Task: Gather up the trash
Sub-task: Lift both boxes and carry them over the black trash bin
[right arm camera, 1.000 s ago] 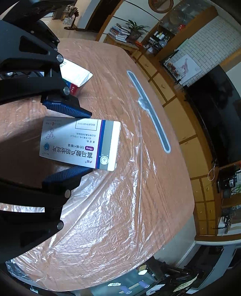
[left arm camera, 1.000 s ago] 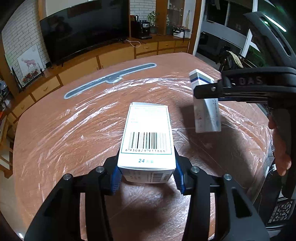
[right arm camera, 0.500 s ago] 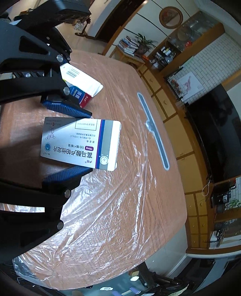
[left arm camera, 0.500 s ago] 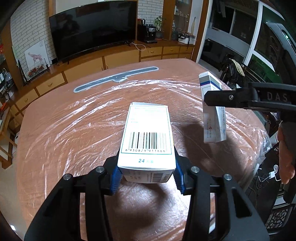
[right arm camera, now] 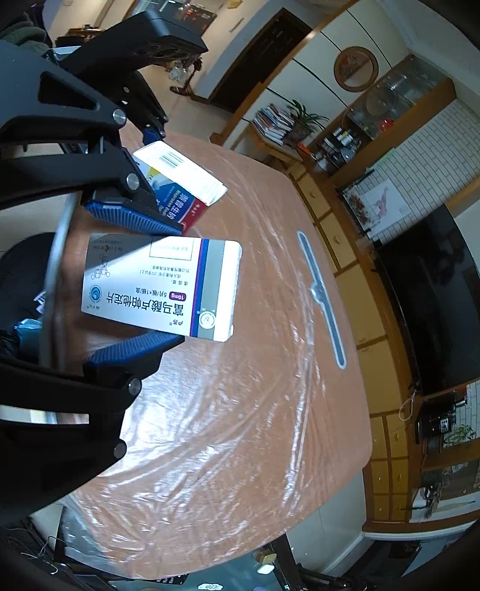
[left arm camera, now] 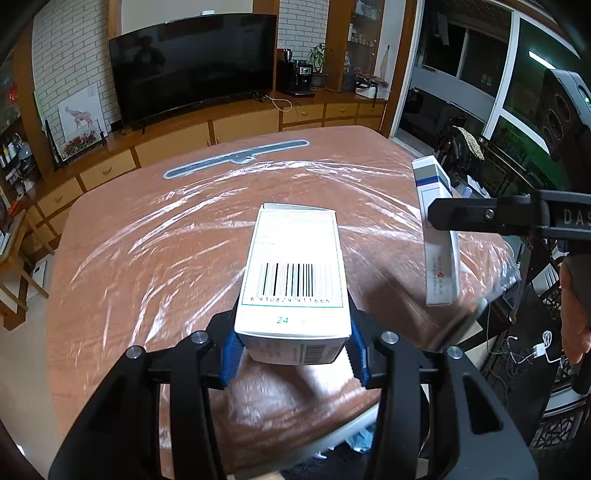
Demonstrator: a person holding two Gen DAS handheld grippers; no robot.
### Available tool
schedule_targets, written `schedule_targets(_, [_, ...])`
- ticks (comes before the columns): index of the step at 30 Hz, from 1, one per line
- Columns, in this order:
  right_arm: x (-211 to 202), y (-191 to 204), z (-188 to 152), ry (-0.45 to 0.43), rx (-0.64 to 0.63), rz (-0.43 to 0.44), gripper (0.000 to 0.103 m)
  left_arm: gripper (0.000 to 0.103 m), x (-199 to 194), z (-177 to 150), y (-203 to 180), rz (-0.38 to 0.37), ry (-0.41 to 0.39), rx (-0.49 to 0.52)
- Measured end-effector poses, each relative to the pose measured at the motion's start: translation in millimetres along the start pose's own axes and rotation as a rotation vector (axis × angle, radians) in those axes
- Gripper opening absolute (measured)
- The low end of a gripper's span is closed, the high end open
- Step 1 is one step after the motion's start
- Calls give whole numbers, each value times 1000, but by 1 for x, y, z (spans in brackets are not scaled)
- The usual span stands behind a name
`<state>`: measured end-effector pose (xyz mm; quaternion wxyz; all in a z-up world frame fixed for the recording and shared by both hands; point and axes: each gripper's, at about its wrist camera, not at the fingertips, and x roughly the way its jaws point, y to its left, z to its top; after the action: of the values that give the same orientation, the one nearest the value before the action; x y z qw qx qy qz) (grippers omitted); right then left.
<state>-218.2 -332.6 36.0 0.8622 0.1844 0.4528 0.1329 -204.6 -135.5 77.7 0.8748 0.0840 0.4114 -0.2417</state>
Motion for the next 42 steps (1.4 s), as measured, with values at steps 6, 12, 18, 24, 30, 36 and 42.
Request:
schedule_targets(6, [-12, 3, -26, 29, -17, 28, 52, 48, -16, -19, -11, -5, 4, 6])
schedule_targets(12, [-23, 10, -52, 53, -59, 41, 52, 48, -32, -39, -23, -25, 10, 17])
schedule_targets(18, [-26, 15, -81, 92, -97, 44, 52, 48, -42, -59, -34, -52, 29, 31])
schedule_targets(24, [-21, 15, -101, 133, -127, 26, 52, 48, -46, -79, -41, -75, 68, 45])
schedule_targets(30, [-13, 12, -120, 176, -139, 20, 52, 48, -45, -99, -50, -102, 107, 64])
schedule_targets(36, [10, 8, -140, 238, -164, -15, 52, 48, -24, -123, -56, -104, 187, 81])
schedule_targets(42, [34, 5, -156, 278, -202, -65, 52, 48, 7, -142, -56, -81, 255, 73])
